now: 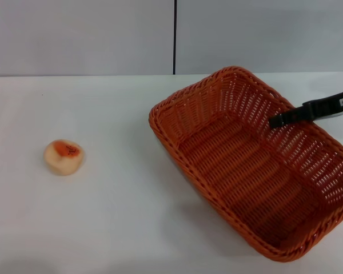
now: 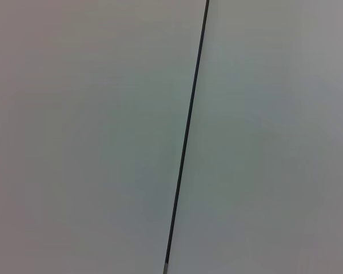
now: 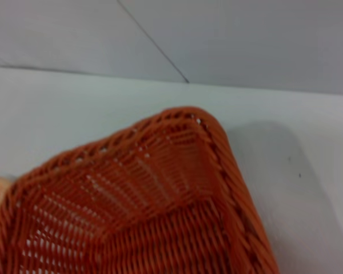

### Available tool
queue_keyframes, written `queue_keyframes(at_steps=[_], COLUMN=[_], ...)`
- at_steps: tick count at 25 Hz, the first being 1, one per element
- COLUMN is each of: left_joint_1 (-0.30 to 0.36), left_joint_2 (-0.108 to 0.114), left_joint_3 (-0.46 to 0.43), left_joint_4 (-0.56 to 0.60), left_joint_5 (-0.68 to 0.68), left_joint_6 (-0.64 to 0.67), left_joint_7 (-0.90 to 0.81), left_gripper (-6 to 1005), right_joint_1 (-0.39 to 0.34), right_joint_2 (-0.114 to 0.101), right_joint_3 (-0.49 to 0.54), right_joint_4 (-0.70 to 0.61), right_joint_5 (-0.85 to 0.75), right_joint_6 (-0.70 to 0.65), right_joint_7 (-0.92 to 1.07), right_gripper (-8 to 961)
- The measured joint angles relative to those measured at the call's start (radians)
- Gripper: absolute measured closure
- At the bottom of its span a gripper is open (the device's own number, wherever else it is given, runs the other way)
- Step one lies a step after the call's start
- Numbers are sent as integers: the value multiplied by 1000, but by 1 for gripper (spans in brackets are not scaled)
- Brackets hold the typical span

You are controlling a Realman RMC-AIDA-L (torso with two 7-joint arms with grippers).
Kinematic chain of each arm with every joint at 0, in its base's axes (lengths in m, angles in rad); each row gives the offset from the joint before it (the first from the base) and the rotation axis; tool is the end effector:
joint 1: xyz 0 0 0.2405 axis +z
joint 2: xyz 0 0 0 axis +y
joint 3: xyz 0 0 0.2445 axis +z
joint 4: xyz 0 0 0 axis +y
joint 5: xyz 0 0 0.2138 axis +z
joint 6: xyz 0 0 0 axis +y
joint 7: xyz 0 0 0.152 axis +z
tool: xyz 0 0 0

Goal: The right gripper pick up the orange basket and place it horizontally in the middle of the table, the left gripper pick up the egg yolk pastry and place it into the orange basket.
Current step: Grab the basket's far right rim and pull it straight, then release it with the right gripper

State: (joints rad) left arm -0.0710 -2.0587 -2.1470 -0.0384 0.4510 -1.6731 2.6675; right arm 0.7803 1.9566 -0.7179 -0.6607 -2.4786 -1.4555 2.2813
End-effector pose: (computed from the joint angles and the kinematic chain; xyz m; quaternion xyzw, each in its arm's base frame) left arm -0.3850 0.1841 0.0557 -0.5934 -0.2494 -0.3891 0.6591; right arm 0.2512 0.3915 0.0291 -0.8508 0.5109 0.0212 0.1212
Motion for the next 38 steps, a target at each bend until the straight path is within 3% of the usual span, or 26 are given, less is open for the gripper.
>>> queue_keyframes(at_steps=[9, 14, 19, 24, 32, 38], left_joint_1=[1, -3, -5, -4, 20, 63], left_joint_2=[0, 0, 0, 0, 1, 2], left_joint_3=[-4, -11, -11, -11, -11, -5], left_joint_4=[0, -1, -13, -18, -34, -44], left_joint_5=[0, 0, 0, 0, 6, 7], left_joint_6=[12, 13, 20, 25, 14, -14], left_joint_7=[3, 3, 1, -1, -1, -1], left_gripper=[209, 210, 211, 213, 214, 216], right_joint_1=[3, 5, 7, 20, 103, 181], right_joint_2=[2, 2, 8, 24, 28, 48], right_joint_3=[-51, -52, -52, -55, -84, -102], right_joint_4=[-14, -24, -25, -49, -47, -30], right_joint_5=[-1, -2, -2, 2, 4, 7], right_joint_6=[21, 25, 27, 26, 16, 17], right_joint_7=[36, 37, 24, -49, -251, -485], right_gripper=[210, 389, 669, 799, 800, 800])
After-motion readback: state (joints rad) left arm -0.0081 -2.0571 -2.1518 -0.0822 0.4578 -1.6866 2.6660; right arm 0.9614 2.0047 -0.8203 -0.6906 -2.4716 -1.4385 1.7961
